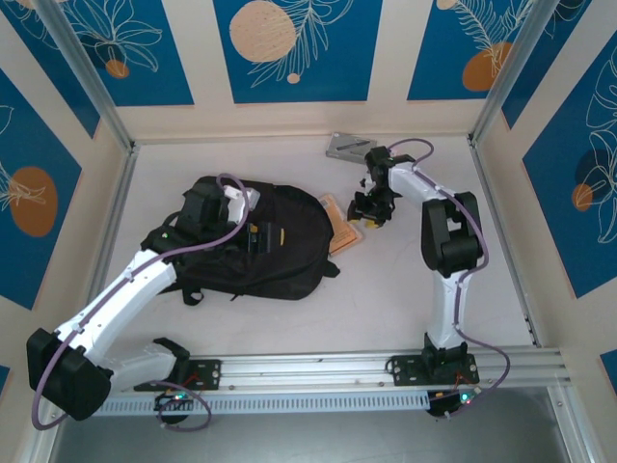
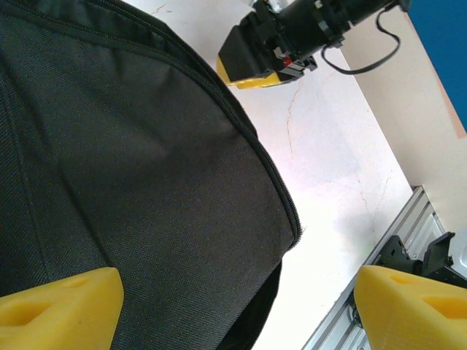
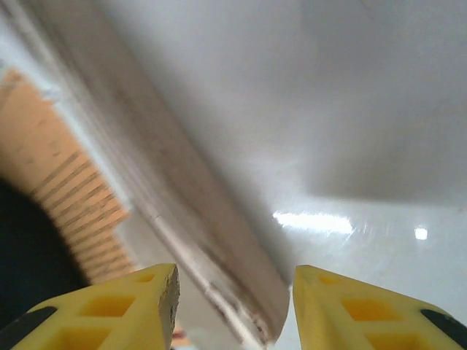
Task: Pack books, pencil case, and school supplies into a backpack
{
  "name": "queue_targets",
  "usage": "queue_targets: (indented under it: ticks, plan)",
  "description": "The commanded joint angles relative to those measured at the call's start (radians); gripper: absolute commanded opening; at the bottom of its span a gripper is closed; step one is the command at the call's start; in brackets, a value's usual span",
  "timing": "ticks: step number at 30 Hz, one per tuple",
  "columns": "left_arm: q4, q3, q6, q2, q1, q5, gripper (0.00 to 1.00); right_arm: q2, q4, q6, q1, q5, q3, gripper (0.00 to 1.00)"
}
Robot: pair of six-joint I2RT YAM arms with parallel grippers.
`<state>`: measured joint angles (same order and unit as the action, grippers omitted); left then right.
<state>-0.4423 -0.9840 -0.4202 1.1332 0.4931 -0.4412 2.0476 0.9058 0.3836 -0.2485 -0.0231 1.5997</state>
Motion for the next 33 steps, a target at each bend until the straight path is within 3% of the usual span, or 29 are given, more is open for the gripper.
queue_targets:
  ticks: [1, 5, 10, 19, 33]
  plan:
    - [0.019, -0.002, -0.013, -0.011, -0.006, -0.022, 0.82, -0.089, -0.084, 0.032, 0.007, -0.027, -0.004, 0.45]
    - [0.009, 0.000, -0.004, -0.014, -0.005, -0.005, 0.82, -0.013, -0.089, -0.004, 0.016, -0.203, 0.085, 0.48]
    - [0.001, 0.004, 0.007, -0.018, -0.005, 0.014, 0.82, 0.139, 0.024, -0.066, -0.018, -0.120, 0.228, 0.52]
    - [0.004, 0.003, 0.008, -0.006, -0.005, 0.011, 0.82, 0.169, 0.010, -0.080, -0.029, -0.036, 0.172, 0.53]
    - [0.009, 0.005, 0.000, -0.007, -0.005, -0.002, 0.82, 0.133, -0.017, -0.070, -0.117, 0.006, 0.047, 0.40]
